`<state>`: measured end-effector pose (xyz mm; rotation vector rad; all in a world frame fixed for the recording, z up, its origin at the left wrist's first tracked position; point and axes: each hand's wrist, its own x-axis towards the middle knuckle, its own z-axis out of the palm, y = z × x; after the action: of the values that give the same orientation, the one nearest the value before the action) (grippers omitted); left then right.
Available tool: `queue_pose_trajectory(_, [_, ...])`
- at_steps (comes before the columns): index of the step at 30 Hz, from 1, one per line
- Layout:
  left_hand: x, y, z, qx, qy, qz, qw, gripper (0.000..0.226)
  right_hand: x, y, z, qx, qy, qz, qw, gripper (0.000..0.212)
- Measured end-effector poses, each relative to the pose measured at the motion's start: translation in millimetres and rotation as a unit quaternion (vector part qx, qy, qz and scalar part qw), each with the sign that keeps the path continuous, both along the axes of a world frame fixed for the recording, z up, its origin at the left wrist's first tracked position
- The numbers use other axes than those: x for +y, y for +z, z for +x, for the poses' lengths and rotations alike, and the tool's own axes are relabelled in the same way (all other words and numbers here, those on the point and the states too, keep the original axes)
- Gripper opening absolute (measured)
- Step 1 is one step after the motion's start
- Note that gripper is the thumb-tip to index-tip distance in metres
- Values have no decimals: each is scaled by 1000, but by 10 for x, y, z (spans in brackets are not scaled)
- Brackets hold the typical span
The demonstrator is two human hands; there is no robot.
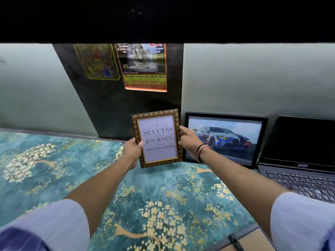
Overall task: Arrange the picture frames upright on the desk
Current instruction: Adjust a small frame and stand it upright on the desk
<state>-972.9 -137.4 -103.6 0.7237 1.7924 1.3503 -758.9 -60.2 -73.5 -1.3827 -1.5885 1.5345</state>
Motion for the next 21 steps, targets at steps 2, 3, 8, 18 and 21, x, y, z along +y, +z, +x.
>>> queue_pose_trajectory(2, [81, 20, -1, 13, 3, 3, 1000, 23, 359, -517, -49, 13, 8, -10, 1000, 82])
queue_pose_trajectory(3, [116, 20, -8, 20, 5, 2, 1000, 23, 494, -720, -68, 20, 16, -16, 1000, 84])
queue_pose_trajectory(8, [278, -65, -78, 72, 4, -27, 997, 24, -98, 2, -34, 11, -14, -53, 998, 89])
queue_pose_trajectory(18, [510, -230, -212, 71, 18, -75, 994, 22, -54, -85, -75, -28, 10, -60, 998, 91])
queue_pose_trajectory(21, [624, -373, -308, 61, -2, -93, 994, 34, -70, -119, -81, -31, 20, -62, 997, 88])
